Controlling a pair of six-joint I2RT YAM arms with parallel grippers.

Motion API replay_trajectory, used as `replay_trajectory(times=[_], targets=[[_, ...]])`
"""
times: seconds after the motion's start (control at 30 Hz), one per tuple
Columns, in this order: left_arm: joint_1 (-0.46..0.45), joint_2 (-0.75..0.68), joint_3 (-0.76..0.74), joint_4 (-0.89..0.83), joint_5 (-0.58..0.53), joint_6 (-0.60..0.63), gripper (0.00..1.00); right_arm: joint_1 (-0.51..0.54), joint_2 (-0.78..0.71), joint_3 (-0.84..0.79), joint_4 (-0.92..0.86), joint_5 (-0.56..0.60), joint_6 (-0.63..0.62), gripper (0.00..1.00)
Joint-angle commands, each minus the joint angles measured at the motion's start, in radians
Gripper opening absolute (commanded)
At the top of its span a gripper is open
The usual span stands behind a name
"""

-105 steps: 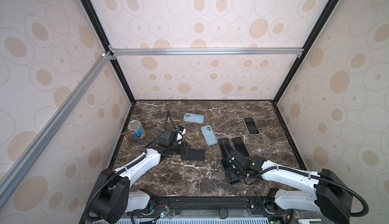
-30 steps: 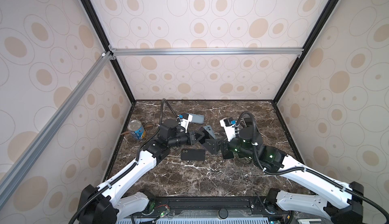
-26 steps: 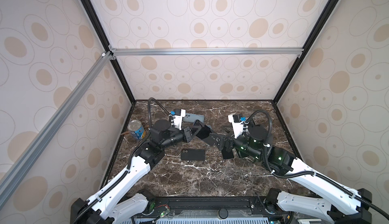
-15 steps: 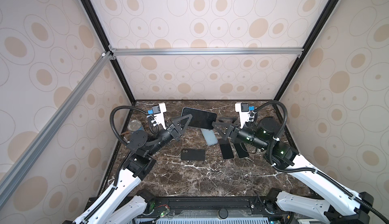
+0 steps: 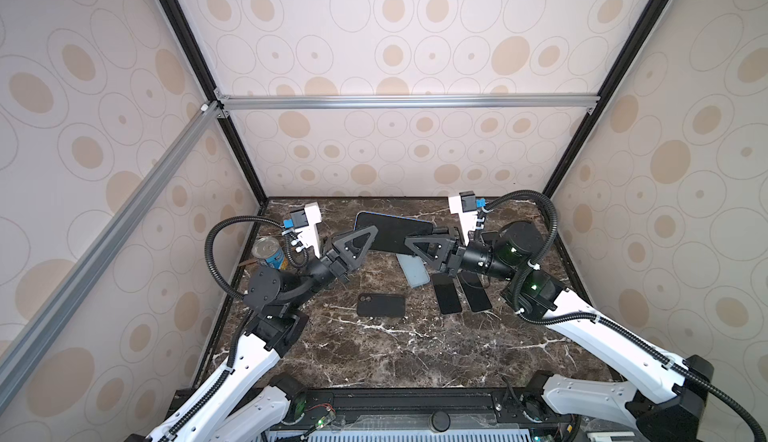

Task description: Put the phone into the phone case

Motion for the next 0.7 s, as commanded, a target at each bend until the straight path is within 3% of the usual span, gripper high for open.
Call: replay_trajectory(times=[0.0,0.13,0.23,0.3,0.33,0.4,0.47,0.53,0.67], targets=[[0.005,-0.027,0.005,0.095,-0.014,-0.013,0.0,0.001,0.0,0.038,0.117,-0.062,0.043,0.18],[0.005,-0.04,-0.014,0.1,-0.03,-0.01,0.0,0.004,-0.005,0.028,0.144,-0.054,0.061,0.11],[0.006,-0.048,-0.027,0.1,-0.047,-0.012,0.0,0.003,-0.013,0.021,0.157,-0.045,0.068,0.0],[0.006,-0.057,-0.034,0.083,-0.084,-0.007,0.0,0.004,-0.019,0.02,0.159,-0.04,0.07,0.0],[0.006,-0.064,-0.038,0.072,-0.102,-0.003,0.04,0.003,-0.021,0.02,0.159,-0.036,0.07,0.0],[0.005,-0.084,-0.047,0.047,-0.141,0.017,0.25,0.003,-0.029,0.02,0.144,-0.021,0.065,0.0],[0.006,-0.104,-0.053,0.017,-0.182,0.034,0.35,0.003,-0.039,0.019,0.123,-0.007,0.057,0.0],[0.005,-0.122,-0.058,-0.017,-0.224,0.052,0.56,0.003,-0.046,0.017,0.109,0.012,0.053,0.0],[0.005,-0.164,-0.052,-0.137,-0.326,0.118,0.72,0.004,-0.064,0.017,0.035,0.058,0.02,0.0]])
